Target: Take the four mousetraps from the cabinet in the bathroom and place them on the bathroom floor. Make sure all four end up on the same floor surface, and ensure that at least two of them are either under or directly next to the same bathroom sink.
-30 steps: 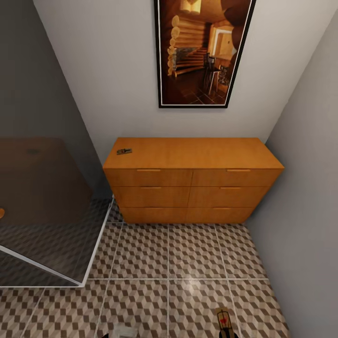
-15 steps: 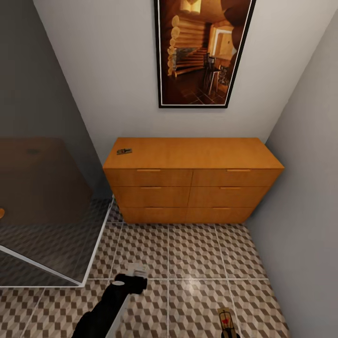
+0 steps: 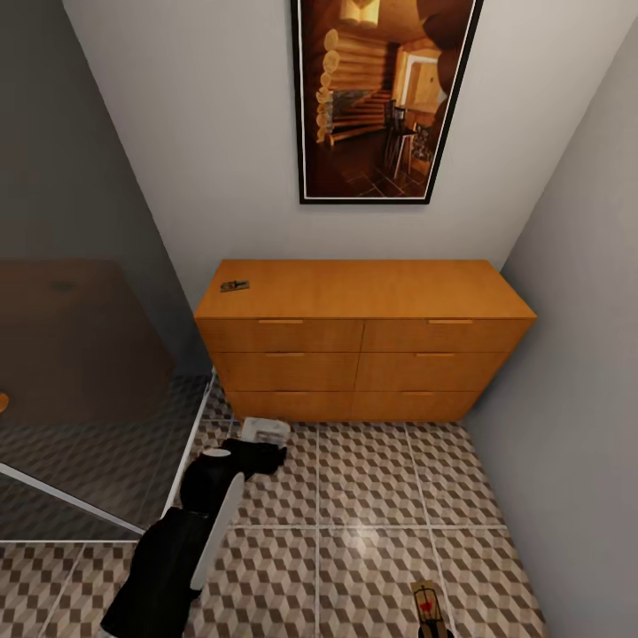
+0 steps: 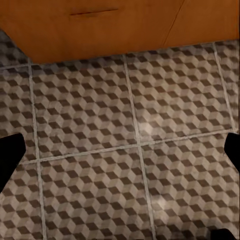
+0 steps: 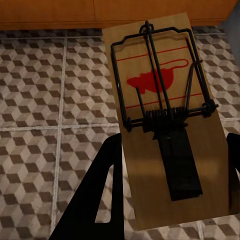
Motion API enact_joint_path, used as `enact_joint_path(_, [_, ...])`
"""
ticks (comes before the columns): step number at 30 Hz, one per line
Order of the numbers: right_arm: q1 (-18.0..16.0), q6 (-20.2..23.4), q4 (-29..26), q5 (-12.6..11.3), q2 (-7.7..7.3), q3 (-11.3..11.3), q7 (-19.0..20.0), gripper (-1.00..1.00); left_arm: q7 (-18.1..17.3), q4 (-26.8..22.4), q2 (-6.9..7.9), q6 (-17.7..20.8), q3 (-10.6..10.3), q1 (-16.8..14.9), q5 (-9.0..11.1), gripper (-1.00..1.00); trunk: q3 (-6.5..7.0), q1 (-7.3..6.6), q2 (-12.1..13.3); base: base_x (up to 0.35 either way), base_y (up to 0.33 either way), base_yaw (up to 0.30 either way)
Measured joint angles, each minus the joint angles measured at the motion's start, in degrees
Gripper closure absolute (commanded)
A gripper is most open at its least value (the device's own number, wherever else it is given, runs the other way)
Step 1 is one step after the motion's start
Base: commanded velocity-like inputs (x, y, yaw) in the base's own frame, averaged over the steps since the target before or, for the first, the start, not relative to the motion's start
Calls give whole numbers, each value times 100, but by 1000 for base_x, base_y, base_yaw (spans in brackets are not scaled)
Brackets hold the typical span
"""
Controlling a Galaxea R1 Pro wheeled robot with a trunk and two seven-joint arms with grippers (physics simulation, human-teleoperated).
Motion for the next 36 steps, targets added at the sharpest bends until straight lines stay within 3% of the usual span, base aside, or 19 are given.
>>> enact_joint_path(7, [0, 0, 0, 0, -14, 0, -5, 100, 14, -29, -86, 54, 3, -1254, 7, -100, 0, 0, 0, 0, 0, 0])
enact_joint_path(12, [0, 0, 0, 0, -17, 0, -3, 100, 19, 358, -97, 63, 20, -2091, 15, -100, 0, 0, 0, 0, 0, 0])
enact_joint_path(19, [0, 6, 0, 0, -18, 0, -3, 100, 40, 1836, -100, 55, 352, -3570, 9, -100, 1, 1, 1, 0, 0, 0])
enact_joint_path(24, [0, 7, 0, 0, -18, 0, -5, 100, 44, 2613, -94, 52, 437, -4410, 15, -100, 0, 0, 0, 0, 0, 0])
enact_joint_path(30, [0, 7, 0, 0, -18, 0, -5, 100, 35, 2867, -62, 57, 487, -4675, 11, -100, 0, 0, 0, 0, 0, 0])
enact_joint_path(36, [0, 3, 0, 0, -18, 0, -2, 100, -7, 2758, 148, 129, 686, -4733, 17, -100, 0, 0, 0, 0, 0, 0])
